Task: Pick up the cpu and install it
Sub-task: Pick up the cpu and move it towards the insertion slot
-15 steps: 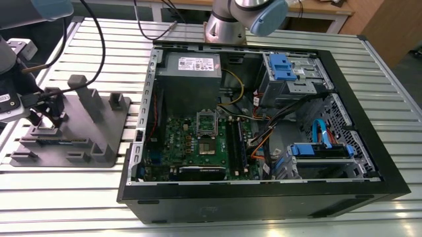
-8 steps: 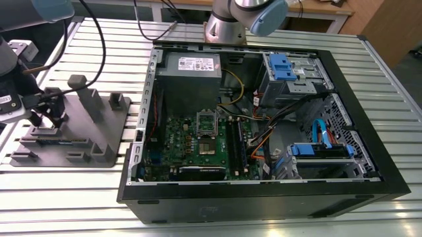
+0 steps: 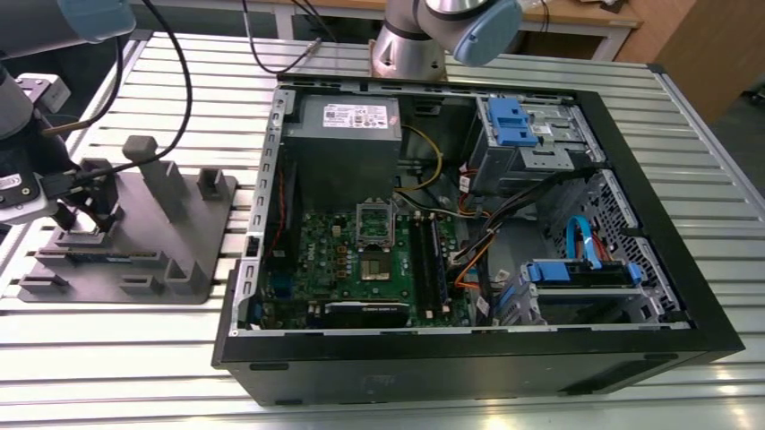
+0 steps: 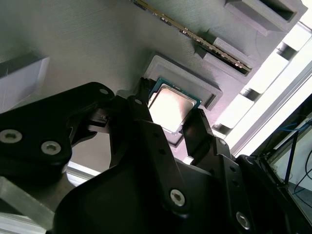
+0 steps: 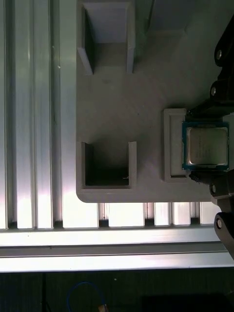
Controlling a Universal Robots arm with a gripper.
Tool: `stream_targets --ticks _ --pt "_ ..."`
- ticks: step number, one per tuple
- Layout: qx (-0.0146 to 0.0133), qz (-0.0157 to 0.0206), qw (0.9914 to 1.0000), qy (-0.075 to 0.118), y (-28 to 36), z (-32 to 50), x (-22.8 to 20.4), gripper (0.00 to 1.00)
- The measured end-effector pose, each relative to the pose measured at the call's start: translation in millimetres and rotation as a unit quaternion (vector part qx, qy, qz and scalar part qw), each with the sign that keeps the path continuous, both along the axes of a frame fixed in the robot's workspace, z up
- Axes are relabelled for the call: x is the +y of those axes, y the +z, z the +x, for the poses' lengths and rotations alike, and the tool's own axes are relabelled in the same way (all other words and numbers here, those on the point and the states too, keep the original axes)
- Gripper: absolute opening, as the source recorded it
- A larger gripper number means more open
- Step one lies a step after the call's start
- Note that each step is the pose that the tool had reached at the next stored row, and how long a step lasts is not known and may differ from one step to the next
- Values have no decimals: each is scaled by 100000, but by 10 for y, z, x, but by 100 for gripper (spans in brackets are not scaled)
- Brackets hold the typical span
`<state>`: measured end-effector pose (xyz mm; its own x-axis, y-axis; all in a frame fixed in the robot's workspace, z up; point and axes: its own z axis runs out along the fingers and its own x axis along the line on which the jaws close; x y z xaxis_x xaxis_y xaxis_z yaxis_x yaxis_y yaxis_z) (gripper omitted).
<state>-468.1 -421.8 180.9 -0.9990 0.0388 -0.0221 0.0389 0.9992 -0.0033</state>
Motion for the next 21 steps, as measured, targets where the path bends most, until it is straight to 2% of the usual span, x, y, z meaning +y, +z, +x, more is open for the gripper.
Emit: stream_targets --ticks 14,15,16,21 --pt "1 1 100000 1 21 0 0 55" --pt "0 0 100000 3 22 0 0 53" --pt "3 -1 100000 0 22 0 0 47" --pt "-3 1 100000 -1 25 0 0 47"
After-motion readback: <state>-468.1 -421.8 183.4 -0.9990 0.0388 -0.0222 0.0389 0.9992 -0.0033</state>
